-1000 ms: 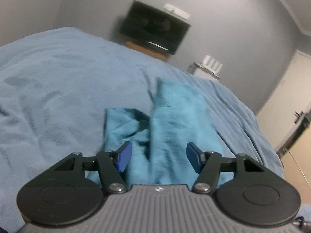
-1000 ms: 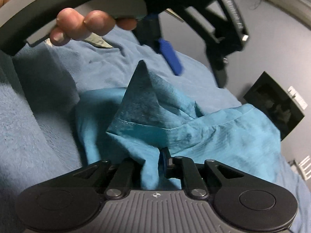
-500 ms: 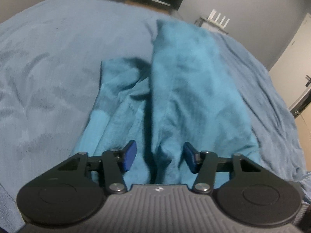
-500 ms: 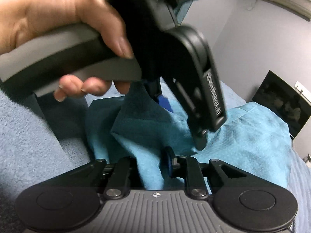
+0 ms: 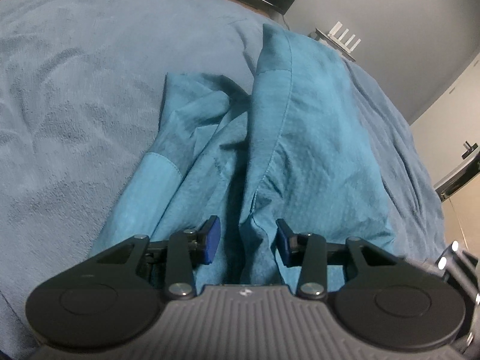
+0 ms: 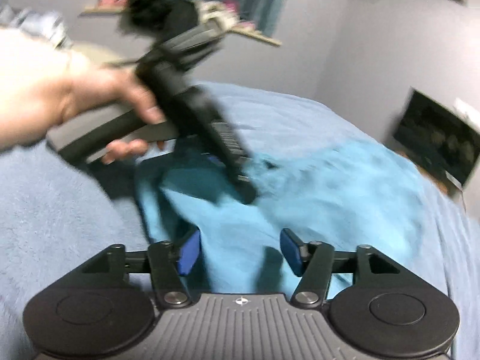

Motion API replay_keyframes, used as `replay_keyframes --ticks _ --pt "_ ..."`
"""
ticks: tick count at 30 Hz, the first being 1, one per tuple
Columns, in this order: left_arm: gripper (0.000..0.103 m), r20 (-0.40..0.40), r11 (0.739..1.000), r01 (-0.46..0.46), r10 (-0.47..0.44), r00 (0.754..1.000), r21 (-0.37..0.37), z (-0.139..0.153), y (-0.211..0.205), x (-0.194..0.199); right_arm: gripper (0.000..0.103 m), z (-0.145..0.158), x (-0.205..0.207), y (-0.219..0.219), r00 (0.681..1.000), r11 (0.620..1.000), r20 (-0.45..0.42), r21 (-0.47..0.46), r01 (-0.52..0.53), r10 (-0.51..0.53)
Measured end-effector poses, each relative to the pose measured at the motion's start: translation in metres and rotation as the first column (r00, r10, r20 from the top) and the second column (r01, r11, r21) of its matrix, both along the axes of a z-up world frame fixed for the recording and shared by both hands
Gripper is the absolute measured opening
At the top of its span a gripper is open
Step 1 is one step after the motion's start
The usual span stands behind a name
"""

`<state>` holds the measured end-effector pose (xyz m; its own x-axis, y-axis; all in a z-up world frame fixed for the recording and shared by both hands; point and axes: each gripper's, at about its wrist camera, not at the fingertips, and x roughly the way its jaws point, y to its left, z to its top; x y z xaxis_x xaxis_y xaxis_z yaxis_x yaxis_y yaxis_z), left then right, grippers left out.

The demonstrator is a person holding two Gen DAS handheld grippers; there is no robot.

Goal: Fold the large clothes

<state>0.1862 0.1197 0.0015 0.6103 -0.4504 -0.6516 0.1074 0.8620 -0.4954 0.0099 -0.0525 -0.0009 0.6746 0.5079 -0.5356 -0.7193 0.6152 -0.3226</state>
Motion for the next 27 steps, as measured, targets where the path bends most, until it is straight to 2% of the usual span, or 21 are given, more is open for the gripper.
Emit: replay_keyframes --ticks 3,5,7,9,12,13,15,16,17,18,19,21,23,27 --pt "0.039 0.003 1.000 0.007 -0.007 1.000 -0.001 -0.002 0.000 -0.001 0.065 0.016 0.010 -0.040 0.992 0.985 -0.078 0.135 0.104 -0.094" --pt "0.039 -0.002 1.000 0.006 -0.006 1.000 -0.004 -0.004 0.002 0.000 0.065 0.026 0.020 -0.067 0.978 0.953 -0.155 0.249 0.174 -0.138" --pt "0.040 -0.005 1.000 0.004 -0.004 1.000 -0.012 -0.004 0.005 0.000 0.065 0.021 0.046 -0.087 0.959 0.908 -0.221 0.338 0.247 -0.179" --pt "0.040 -0.001 1.000 0.006 -0.006 1.000 -0.008 -0.004 0.004 0.001 0.063 0.017 0.060 -0.100 0.935 0.877 -0.239 0.346 0.334 -0.261" --pt "0.048 0.003 1.000 0.025 -0.025 1.000 0.007 -0.005 -0.002 0.003 0.059 -0.002 0.079 -0.103 0.895 0.860 -0.261 0.277 0.428 -0.361" --pt "0.053 0.000 0.999 0.033 -0.033 0.999 0.008 -0.006 -0.003 0.004 0.058 -0.011 0.084 -0.104 0.882 0.855 -0.273 0.254 0.452 -0.385" --pt "0.053 -0.004 0.999 0.046 -0.046 0.999 0.024 -0.007 -0.007 0.002 0.058 -0.027 0.091 -0.107 0.869 0.845 -0.323 0.268 0.463 -0.374" --pt "0.050 0.002 0.998 0.054 -0.054 0.999 0.031 -0.006 -0.008 -0.001 0.058 -0.033 0.094 -0.110 0.861 0.831 -0.353 0.293 0.473 -0.365" --pt "0.024 0.005 0.998 0.055 -0.055 0.998 0.020 -0.004 -0.006 -0.006 0.058 -0.038 0.097 -0.112 0.856 0.820 -0.375 0.315 0.478 -0.356" --pt "0.012 -0.008 0.998 0.053 -0.053 0.999 -0.019 -0.004 -0.002 -0.010 0.059 -0.039 0.099 -0.113 0.855 0.812 -0.388 0.334 0.478 -0.343" --pt "0.010 -0.019 0.997 0.038 -0.040 0.999 -0.072 -0.004 0.005 -0.013 0.059 -0.041 0.102 -0.114 0.854 0.810 -0.395 0.339 0.479 -0.339" --pt "0.007 -0.008 0.993 0.007 -0.008 1.000 -0.117 0.001 0.013 -0.023 0.061 -0.043 0.105 -0.112 0.860 0.814 -0.392 0.346 0.467 -0.327" --pt "0.005 -0.001 0.993 -0.002 0.002 1.000 -0.119 0.004 0.015 -0.030 0.065 -0.044 0.107 -0.110 0.863 0.812 -0.390 0.357 0.463 -0.321" --pt "0.004 -0.006 0.998 -0.030 0.030 1.000 -0.053 0.003 0.019 -0.048 0.071 -0.045 0.109 -0.109 0.884 0.817 -0.351 0.377 0.435 -0.309"
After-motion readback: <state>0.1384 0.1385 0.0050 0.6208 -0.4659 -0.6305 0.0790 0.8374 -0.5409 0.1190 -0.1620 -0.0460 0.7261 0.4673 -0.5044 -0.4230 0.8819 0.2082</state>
